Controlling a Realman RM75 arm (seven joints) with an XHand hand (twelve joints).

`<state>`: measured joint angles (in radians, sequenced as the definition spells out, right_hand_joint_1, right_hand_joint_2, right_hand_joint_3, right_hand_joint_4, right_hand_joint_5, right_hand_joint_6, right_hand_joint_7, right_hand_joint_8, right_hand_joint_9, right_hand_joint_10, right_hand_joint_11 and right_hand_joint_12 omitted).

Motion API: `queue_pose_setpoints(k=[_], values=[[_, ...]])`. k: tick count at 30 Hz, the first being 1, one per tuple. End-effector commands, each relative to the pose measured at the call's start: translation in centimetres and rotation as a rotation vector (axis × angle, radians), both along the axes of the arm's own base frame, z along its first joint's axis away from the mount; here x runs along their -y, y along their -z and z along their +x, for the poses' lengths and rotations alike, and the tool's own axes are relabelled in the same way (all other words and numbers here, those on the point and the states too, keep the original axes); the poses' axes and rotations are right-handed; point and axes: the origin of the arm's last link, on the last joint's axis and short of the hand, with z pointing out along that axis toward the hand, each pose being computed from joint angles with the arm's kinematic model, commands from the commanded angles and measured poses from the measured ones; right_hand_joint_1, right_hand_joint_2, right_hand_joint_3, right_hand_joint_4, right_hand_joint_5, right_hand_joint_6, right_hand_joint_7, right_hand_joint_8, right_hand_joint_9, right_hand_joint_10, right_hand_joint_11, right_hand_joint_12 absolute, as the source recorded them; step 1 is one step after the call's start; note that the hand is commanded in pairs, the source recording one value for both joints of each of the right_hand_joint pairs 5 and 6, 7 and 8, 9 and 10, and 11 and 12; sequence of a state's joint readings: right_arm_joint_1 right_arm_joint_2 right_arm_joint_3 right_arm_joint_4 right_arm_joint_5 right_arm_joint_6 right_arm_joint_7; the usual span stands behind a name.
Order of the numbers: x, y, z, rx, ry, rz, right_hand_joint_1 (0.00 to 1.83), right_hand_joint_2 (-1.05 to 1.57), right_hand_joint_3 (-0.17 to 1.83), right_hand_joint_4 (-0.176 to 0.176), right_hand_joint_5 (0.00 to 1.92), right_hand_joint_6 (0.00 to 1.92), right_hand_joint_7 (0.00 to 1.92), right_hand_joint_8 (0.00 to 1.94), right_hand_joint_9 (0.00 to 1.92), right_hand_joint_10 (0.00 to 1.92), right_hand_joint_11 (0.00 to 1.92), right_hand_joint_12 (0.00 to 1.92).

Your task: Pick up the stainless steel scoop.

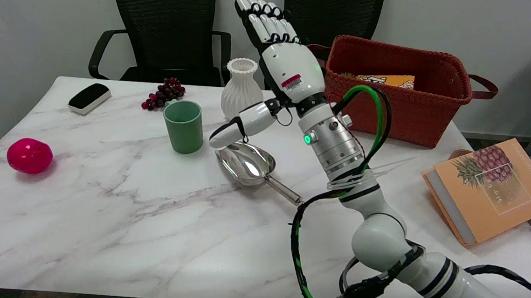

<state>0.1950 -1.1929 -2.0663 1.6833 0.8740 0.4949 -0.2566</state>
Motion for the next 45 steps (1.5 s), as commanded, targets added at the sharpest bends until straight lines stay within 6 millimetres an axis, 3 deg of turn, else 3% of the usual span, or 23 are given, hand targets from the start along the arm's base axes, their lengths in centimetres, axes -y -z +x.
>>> queue_pose_setpoints(k=[1, 8, 17, 22, 28, 33, 41, 45], values=[[-1.2, -0.7, -0.5, 0.055, 0.115, 0.076, 0.79, 0.1, -0.17, 0.0, 0.0, 0.0, 0.0, 0.0, 0.0, 0.0, 0.0, 0.0], [0.2, -0.5, -0.7, -0.015, 0.119, -0.028, 0.81, 0.12, -0.11, 0.0, 0.0, 0.0, 0.0, 0.0, 0.0, 0.0, 0.0, 0.0], [4.5, 0.9, -1.1, -0.067, 0.152, -0.178, 0.9, 0.1, -0.03, 0.0, 0.0, 0.0, 0.0, 0.0, 0.0, 0.0, 0.0, 0.0], [5.6, 2.1, -1.5, -0.066, 0.181, -0.246, 0.92, 0.05, 0.04, 0.0, 0.0, 0.0, 0.0, 0.0, 0.0, 0.0, 0.0, 0.0], [5.1, 2.2, -0.6, -0.067, 0.149, -0.374, 0.97, -0.03, 0.08, 0.0, 0.0, 0.0, 0.0, 0.0, 0.0, 0.0, 0.0, 0.0], [4.2, 0.7, 0.8, 0.124, 0.179, -0.441, 1.0, -0.07, 0.11, 0.0, 0.0, 0.0, 0.0, 0.0, 0.0, 0.0, 0.0, 0.0], [1.8, -1.2, 4.9, 0.133, 0.206, -0.616, 1.03, -0.04, 0.1, 0.0, 0.0, 0.0, 0.0, 0.0, 0.0, 0.0, 0.02, 0.02], [0.9, -1.5, 6.2, 0.169, 0.223, -0.682, 1.06, -0.07, 0.29, 0.0, 0.0, 0.0, 0.0, 0.0, 0.0, 0.0, 0.03, 0.03]])
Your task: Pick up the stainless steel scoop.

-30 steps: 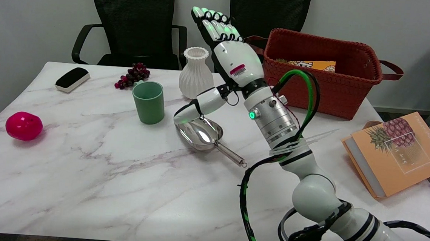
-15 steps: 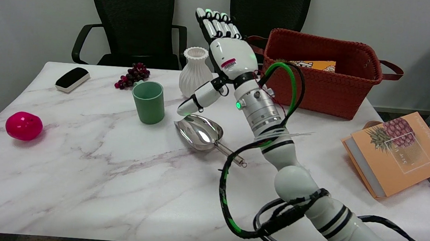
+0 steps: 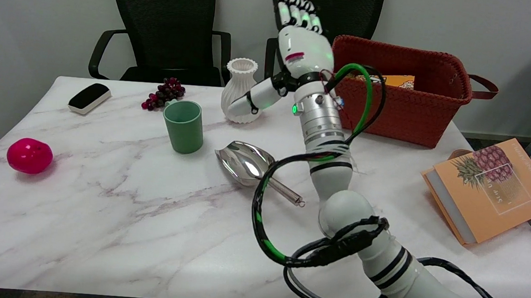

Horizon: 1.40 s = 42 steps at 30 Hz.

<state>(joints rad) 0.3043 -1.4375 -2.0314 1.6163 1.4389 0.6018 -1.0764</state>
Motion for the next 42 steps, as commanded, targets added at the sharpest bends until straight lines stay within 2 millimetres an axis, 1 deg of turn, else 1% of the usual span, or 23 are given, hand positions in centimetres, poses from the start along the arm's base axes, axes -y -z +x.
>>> queue_pose_setpoints(k=[1, 2, 6, 9, 12, 16, 18, 21, 23, 25, 27, 31, 37, 42], values=[[-2.8, -1.7, 5.4, 0.151, 0.094, -0.322, 1.06, -0.08, 0.33, 0.0, 0.0, 0.0, 0.0, 0.0, 0.0, 0.0, 0.02, 0.02], [-2.7, -1.6, 5.4, 0.17, 0.103, -0.325, 1.08, -0.1, 0.37, 0.0, 0.0, 0.0, 0.0, 0.0, 0.0, 0.0, 0.02, 0.02], [-2.6, -1.1, 4.9, 0.215, 0.155, -0.348, 1.1, -0.12, 0.38, 0.0, 0.02, 0.02, 0.0, 0.0, 0.0, 0.0, 0.03, 0.03], [-3.1, -0.9, 4.6, 0.173, 0.146, -0.392, 1.12, -0.12, 0.4, 0.0, 0.03, 0.03, 0.0, 0.0, 0.0, 0.0, 0.06, 0.06], [-3.5, -0.5, 4.5, 0.102, 0.111, -0.42, 1.15, -0.13, 0.47, 0.0, 0.06, 0.06, 0.0, 0.0, 0.0, 0.0, 0.11, 0.11], [-3.9, 0.1, 4.6, 0.099, 0.097, -0.44, 1.18, -0.11, 0.48, 0.0, 0.06, 0.06, 0.01, 0.01, 0.0, 0.0, 0.16, 0.16], [-3.9, 0.6, 4.7, 0.105, 0.099, -0.445, 1.18, -0.1, 0.55, 0.0, 0.06, 0.06, 0.01, 0.01, 0.0, 0.0, 0.17, 0.17], [-3.9, 1.6, 4.6, 0.098, 0.143, -0.442, 1.18, -0.1, 0.58, 0.0, 0.05, 0.05, 0.01, 0.01, 0.0, 0.0, 0.18, 0.18], [-3.9, 2.0, 4.2, 0.086, 0.193, -0.451, 1.18, -0.11, 0.62, 0.0, 0.05, 0.05, 0.01, 0.01, 0.0, 0.0, 0.17, 0.17], [-4.0, 1.9, 4.1, 0.088, 0.217, -0.467, 1.18, -0.14, 0.65, 0.0, 0.05, 0.05, 0.01, 0.01, 0.0, 0.0, 0.14, 0.14], [-4.3, 1.9, 4.1, 0.107, 0.229, -0.481, 1.18, -0.17, 0.68, 0.0, 0.05, 0.05, 0.01, 0.01, 0.0, 0.0, 0.12, 0.12], [-5.2, 2.1, 4.1, 0.177, 0.253, -0.502, 1.18, -0.28, 0.75, 0.0, 0.04, 0.04, 0.01, 0.01, 0.0, 0.0, 0.01, 0.01], [-6.5, 2.4, 3.5, 0.228, 0.293, -0.515, 1.18, -0.41, 0.88, 0.0, 0.04, 0.04, 0.01, 0.01, 0.0, 0.0, 0.0, 0.0], [-6.7, 2.7, 2.2, 0.261, 0.346, -0.491, 1.18, -0.45, 0.91, 0.0, 0.04, 0.04, 0.01, 0.01, 0.0, 0.0, 0.0, 0.0]])
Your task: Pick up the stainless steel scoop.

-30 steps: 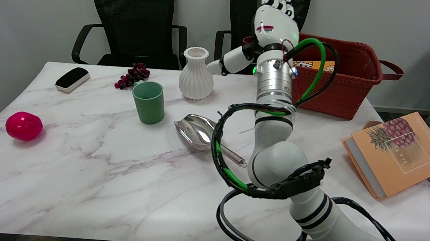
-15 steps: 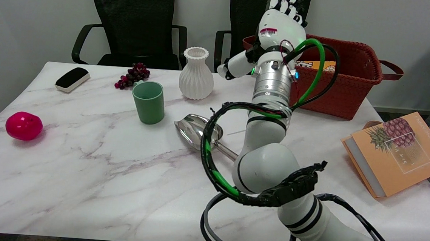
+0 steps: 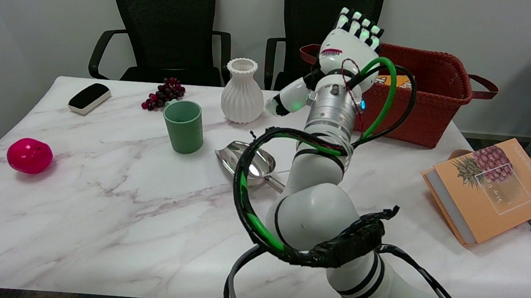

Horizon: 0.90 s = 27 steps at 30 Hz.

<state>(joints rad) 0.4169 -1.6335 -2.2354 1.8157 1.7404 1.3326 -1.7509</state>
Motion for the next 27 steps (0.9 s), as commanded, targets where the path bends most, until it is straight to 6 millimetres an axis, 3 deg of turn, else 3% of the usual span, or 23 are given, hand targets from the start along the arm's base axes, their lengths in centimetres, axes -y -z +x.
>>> queue_pose_setpoints(k=[1, 9, 27], values=[[-2.1, 1.7, -2.3, 0.155, 0.138, -0.003, 1.18, -0.46, 0.91, 0.0, 0.04, 0.04, 0.01, 0.01, 0.0, 0.0, 0.0, 0.0], [-1.9, 3.8, -4.6, 0.214, 0.237, 0.101, 1.18, -0.47, 0.91, 0.0, 0.04, 0.04, 0.01, 0.01, 0.0, 0.0, 0.0, 0.0], [-4.4, 4.3, -7.0, 0.108, 0.451, 0.036, 1.17, -0.47, 0.85, 0.0, 0.03, 0.03, 0.01, 0.01, 0.0, 0.0, 0.0, 0.0]])
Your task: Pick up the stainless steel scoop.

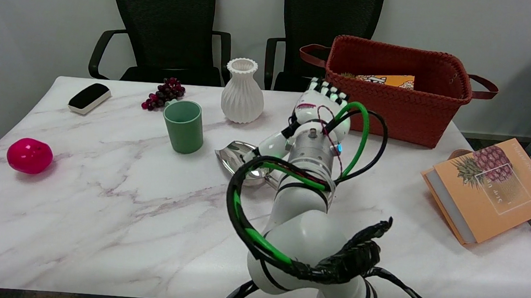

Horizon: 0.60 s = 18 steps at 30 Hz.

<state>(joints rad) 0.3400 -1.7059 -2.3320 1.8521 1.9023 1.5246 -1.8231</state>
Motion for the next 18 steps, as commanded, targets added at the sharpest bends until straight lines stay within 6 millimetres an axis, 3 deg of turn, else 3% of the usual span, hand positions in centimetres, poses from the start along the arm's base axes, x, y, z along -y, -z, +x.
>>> queue_pose_setpoints(k=[1, 18], values=[[-2.2, 1.3, -2.4, -0.053, 0.192, 0.006, 1.17, -0.48, 0.85, 0.0, 0.03, 0.03, 0.01, 0.01, 0.0, 0.0, 0.0, 0.0], [-2.0, 3.7, -5.0, -0.027, 0.267, 0.056, 1.18, -0.52, 0.86, 0.0, 0.03, 0.03, 0.0, 0.0, 0.0, 0.0, 0.0, 0.0]])
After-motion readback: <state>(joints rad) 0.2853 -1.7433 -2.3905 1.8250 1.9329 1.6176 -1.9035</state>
